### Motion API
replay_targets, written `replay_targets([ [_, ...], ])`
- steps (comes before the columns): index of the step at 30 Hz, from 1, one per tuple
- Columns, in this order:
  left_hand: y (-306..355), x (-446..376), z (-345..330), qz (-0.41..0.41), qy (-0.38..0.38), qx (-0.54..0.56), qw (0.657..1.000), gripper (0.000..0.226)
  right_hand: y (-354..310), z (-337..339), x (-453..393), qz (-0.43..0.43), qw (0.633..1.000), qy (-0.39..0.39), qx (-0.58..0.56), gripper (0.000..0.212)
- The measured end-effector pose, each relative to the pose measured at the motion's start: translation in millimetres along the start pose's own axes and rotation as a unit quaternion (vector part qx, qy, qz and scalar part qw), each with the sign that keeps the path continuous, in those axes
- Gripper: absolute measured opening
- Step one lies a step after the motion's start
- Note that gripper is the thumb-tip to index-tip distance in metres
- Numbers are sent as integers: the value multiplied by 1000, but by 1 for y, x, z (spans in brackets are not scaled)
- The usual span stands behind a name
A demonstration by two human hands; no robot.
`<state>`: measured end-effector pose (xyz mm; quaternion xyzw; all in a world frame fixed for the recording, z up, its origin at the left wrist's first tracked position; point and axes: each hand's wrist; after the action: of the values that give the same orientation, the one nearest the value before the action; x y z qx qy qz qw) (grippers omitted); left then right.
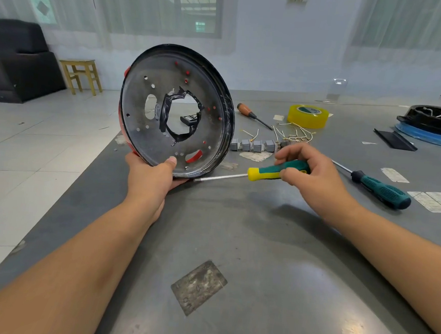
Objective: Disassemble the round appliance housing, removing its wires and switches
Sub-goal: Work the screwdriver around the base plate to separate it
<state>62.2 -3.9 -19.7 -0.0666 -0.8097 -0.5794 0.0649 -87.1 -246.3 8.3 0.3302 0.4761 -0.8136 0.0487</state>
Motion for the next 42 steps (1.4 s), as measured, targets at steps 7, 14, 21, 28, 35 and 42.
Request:
replay_targets([
  [7, -1, -3, 1, 0, 0, -12, 1000, 46, 9, 6, 0, -13, 992, -118, 31, 31],
  [14, -2, -3, 1, -7, -14, -24, 1000, 47, 10, 1, 7, 100, 947, -239, 188, 36],
  [21, -5, -6, 1, -20, -21, -33, 999, 47, -1, -12, 3, 167, 891, -236, 350, 38],
  [28, -9, -10, 2, -27, -21, -38, 999, 49, -17, -90, -21, 183, 865, -149, 442, 34],
  [35, -11, -12, 2, -39, -19, -55, 998, 49, -22, -137, -46, 86, 889, -128, 431, 32],
  [42, -13, -14, 2, -42, -16, -71, 996, 53, -20, -144, -54, 43, 907, -141, 395, 23],
])
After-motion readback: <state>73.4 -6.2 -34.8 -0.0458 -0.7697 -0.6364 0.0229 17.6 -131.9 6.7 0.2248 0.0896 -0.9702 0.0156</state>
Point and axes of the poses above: each hand's wrist, its own x-axis away from the middle knuckle, its own z-axis out of the back of the hand, y = z × x, and after that the axes turned 12 degrees about z, right-handed
